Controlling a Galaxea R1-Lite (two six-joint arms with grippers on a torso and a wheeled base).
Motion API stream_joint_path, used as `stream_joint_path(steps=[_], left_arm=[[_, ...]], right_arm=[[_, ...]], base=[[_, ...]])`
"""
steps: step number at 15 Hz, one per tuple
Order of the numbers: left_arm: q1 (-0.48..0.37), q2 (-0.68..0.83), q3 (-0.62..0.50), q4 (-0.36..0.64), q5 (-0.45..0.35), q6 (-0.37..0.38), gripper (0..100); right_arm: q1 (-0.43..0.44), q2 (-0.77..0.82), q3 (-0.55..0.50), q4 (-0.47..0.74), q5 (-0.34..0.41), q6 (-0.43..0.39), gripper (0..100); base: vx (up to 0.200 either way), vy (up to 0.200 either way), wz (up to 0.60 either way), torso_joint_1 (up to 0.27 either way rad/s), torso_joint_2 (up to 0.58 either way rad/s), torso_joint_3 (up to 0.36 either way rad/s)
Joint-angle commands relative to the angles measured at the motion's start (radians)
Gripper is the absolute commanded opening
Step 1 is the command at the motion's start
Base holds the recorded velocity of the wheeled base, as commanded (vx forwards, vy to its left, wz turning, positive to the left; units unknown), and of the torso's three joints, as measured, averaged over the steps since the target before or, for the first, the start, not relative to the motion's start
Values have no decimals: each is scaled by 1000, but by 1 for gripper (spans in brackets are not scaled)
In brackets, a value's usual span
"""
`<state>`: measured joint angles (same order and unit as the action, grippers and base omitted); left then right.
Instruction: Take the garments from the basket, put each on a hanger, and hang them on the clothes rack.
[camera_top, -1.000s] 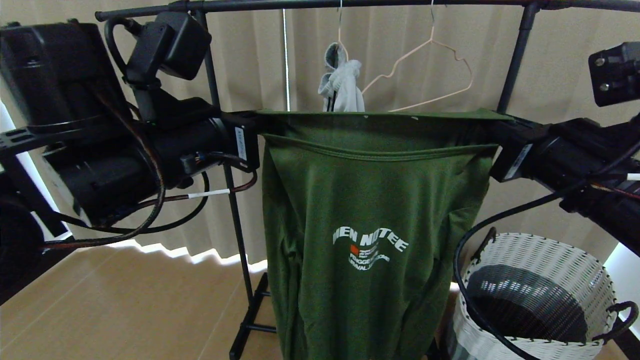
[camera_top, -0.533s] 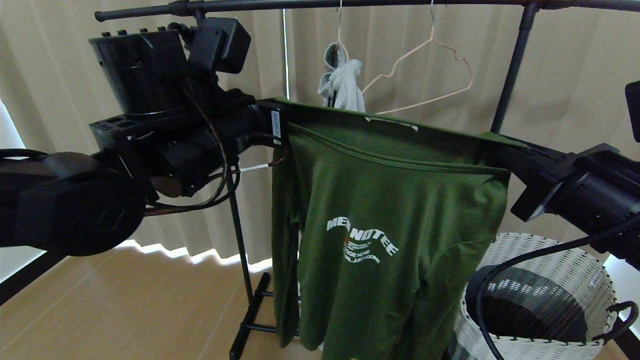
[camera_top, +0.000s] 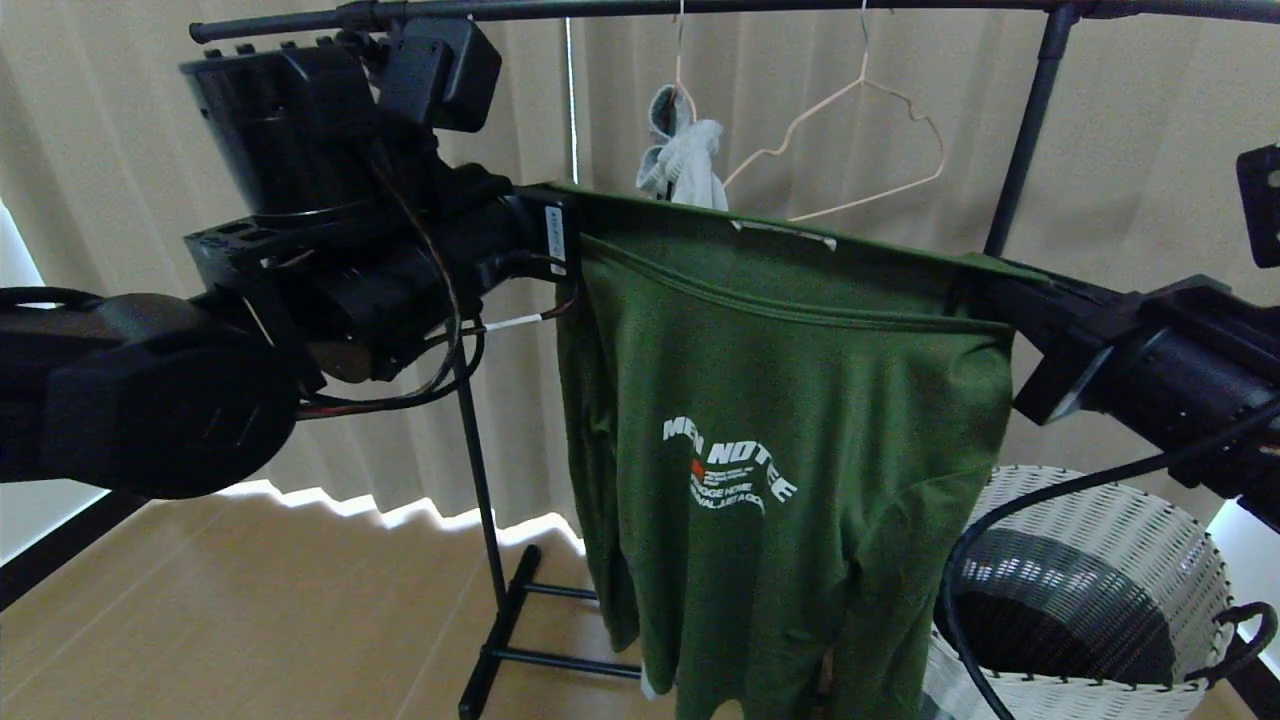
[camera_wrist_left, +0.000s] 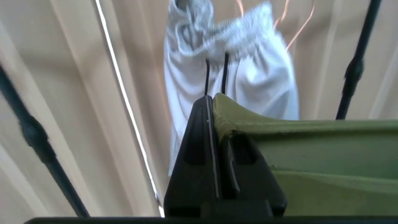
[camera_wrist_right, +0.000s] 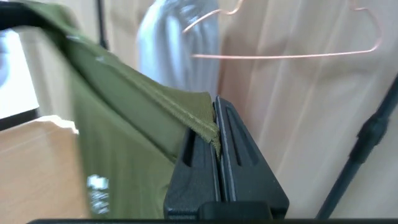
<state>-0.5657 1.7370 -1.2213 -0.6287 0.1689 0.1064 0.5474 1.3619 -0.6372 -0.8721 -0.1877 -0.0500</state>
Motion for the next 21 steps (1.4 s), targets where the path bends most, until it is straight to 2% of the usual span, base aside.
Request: stream_joint_path(steps=[1, 3, 4, 7, 8, 10, 13, 21], left_arm=[[0, -82, 23, 4, -3, 1, 0], [0, -136, 62, 9, -9, 1, 0], [-11, -198, 120, 34, -16, 3, 0], [-22, -281, 243, 60, -54, 1, 0], [-49, -333, 302, 76, -111, -1, 0], [-120, -438, 367, 169, -141, 1, 0], [-210, -511, 398, 242, -143, -1, 0], [-223, -494, 394, 236, -143, 1, 0]], right_arm=[[-58, 106, -87, -8, 1, -1, 0], [-69, 149, -148, -8, 4, 4, 0], [-69, 198, -211, -8, 19, 4, 0], [-69, 263, -285, -10, 73, 4, 0], [-69, 293, -318, -10, 82, 4, 0], [-69, 333, -357, -10, 82, 4, 0], [-69, 379, -386, -11, 82, 4, 0], [-69, 373, -387, -10, 71, 1, 0]], base=[[0, 0, 0, 0, 0, 0], [0, 0, 0, 0, 0, 0], [0, 0, 0, 0, 0, 0], [0, 0, 0, 0, 0, 0], [0, 0, 0, 0, 0, 0], [0, 0, 0, 0, 0, 0], [0, 0, 0, 0, 0, 0], [0, 0, 0, 0, 0, 0]])
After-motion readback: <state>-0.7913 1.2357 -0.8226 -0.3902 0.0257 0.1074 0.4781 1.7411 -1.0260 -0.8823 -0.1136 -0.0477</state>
